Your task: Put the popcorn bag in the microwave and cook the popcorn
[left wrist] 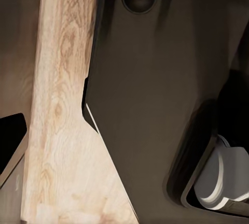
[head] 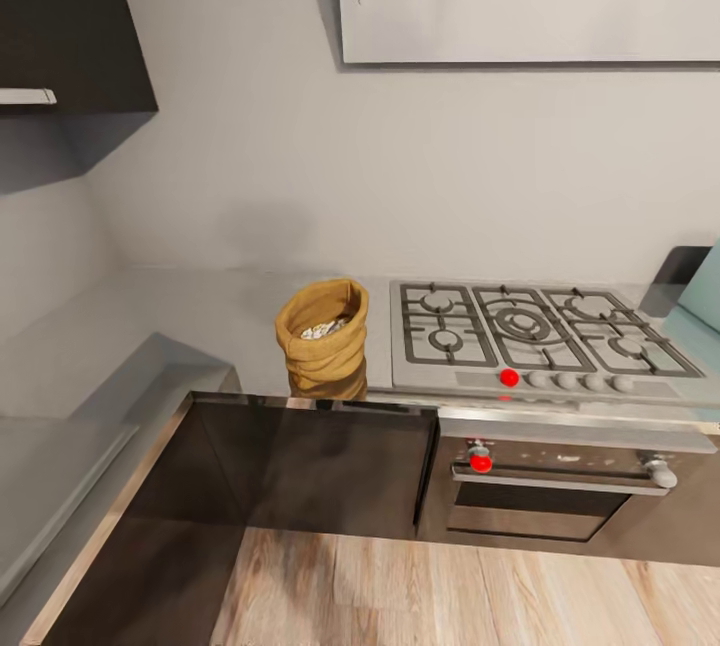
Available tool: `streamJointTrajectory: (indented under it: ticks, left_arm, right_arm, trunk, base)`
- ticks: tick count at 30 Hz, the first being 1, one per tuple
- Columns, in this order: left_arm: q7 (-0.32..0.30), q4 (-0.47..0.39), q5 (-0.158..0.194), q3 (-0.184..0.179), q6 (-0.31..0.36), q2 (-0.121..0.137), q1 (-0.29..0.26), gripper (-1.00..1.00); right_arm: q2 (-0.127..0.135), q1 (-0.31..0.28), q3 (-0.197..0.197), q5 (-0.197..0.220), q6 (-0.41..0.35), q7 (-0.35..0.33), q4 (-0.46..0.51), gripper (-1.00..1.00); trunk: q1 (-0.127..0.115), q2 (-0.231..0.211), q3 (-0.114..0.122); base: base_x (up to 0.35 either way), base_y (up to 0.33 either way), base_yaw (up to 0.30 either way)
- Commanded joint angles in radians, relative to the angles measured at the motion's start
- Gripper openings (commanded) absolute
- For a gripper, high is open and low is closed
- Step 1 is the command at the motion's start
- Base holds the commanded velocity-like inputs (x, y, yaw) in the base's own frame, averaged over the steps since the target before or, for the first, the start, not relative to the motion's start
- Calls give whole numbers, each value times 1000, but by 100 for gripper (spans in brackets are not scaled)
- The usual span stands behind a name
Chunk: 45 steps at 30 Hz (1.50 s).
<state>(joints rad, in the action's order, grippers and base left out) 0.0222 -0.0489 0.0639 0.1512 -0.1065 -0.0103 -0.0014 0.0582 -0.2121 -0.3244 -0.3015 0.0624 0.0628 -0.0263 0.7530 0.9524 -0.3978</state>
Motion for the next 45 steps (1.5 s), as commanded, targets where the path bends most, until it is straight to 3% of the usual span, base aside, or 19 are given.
streamJointTrajectory:
  ticks: [1, 7, 29, 36, 45]
  left_arm:
    - [2, 0, 7, 2, -2, 0, 0, 100]
    - [2, 0, 8, 2, -2, -1, 0, 100]
    - [2, 0, 7, 2, -2, 0, 0, 100]
    - [2, 0, 7, 2, -2, 0, 0, 100]
    - [2, 0, 7, 2, -2, 0, 0, 100]
  right_arm:
    - [0, -1, -8, -11, 5, 3, -3, 100]
    - [-3, -1, -8, -10, -1, 1, -3, 100]
    - [-1, -1, -8, -12, 5, 3, -3, 100]
    - [-3, -1, -10, -100, 6, 5, -3, 100]
    - [-1, -1, -20, -98, 1, 1, -3, 100]
  trunk:
    - [0, 1, -1]
    - [0, 1, -1]
    - [0, 1, -1]
    - [0, 1, -1]
    - [0, 1, -1]
  base:
    - [-156, 0, 0]
    - [-234, 0, 4]
    - [-4, 0, 105]
    - [0, 0, 1]
    - [0, 0, 0]
